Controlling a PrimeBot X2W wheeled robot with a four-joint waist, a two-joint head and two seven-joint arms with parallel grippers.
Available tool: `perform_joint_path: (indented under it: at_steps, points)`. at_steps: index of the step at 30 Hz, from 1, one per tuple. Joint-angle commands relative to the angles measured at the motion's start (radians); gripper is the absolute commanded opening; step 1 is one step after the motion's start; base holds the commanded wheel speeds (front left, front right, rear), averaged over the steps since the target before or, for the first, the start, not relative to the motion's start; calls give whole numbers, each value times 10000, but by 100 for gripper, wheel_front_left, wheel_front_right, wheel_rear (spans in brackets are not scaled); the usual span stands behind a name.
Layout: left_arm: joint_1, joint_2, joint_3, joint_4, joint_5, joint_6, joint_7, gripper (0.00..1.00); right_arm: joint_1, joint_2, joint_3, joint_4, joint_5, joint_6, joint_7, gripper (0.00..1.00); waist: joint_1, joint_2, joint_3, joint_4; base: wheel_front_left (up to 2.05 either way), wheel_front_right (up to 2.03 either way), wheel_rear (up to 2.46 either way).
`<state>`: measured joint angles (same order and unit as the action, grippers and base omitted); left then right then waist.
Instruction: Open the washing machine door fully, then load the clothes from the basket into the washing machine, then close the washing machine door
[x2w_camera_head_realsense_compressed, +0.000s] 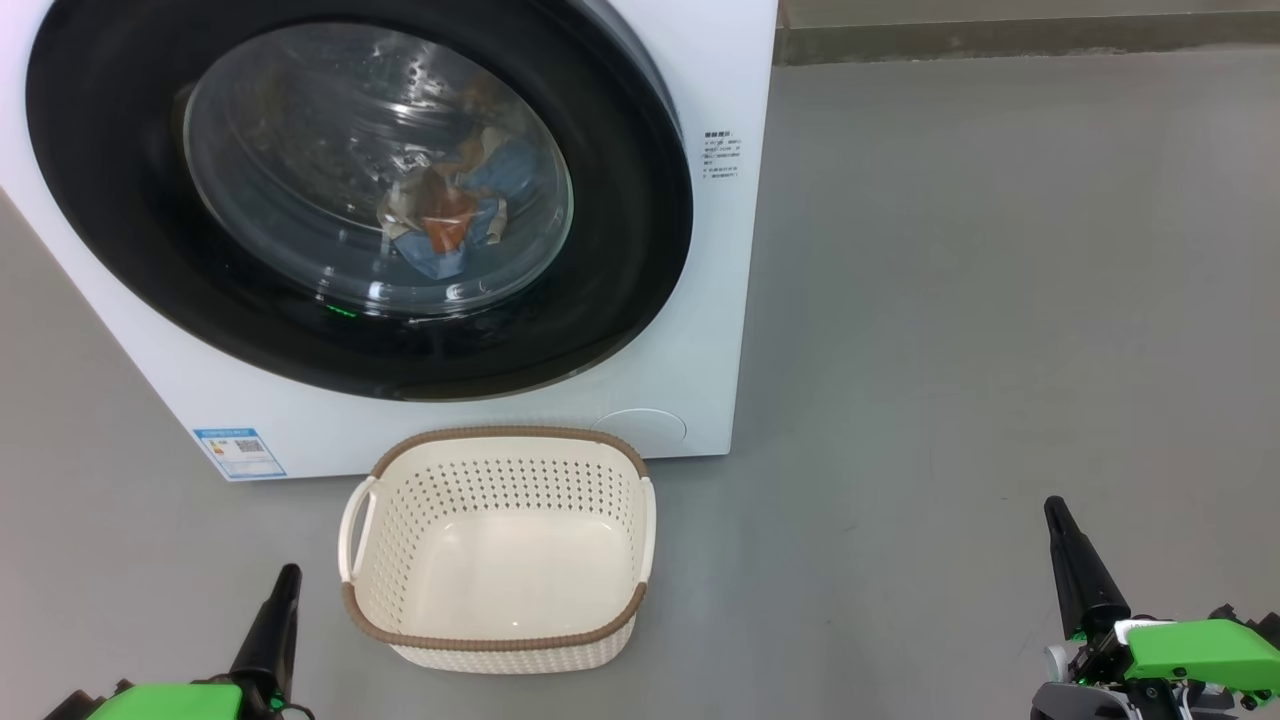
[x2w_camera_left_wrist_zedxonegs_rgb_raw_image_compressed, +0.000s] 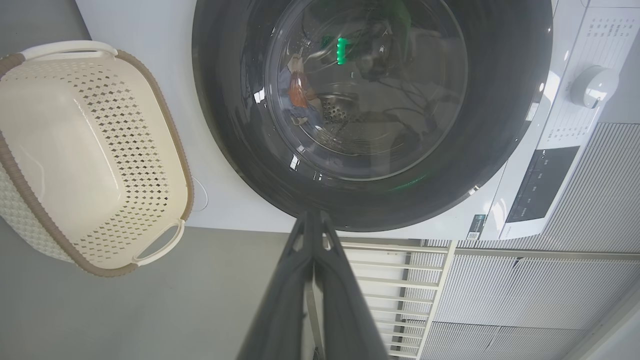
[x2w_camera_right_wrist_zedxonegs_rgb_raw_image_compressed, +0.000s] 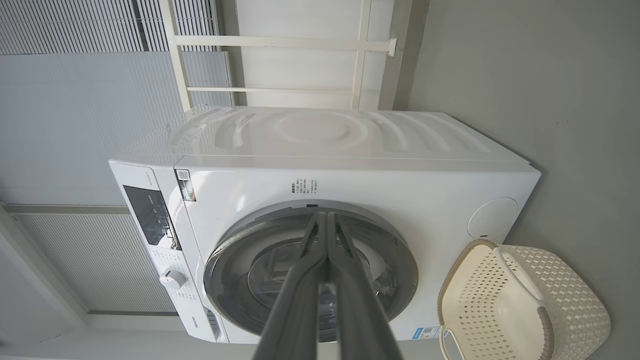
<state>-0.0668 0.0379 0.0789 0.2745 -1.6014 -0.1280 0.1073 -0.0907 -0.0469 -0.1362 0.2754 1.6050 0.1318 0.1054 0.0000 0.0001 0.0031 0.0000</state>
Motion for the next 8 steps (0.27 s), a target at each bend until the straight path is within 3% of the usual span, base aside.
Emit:
perform_joint_path:
  at_steps: [1,8]
  points:
    - [-412,123,349,-296,-72,-27,60,0,-172,-33,224,-307,36,-11,79,0,0,-1,0,0,0,0,0]
    - [-412,123,349,-296,-72,-27,60,0,-172,-33,225,-307,36,-11,78,0,0,-1,0,0,0,0,0]
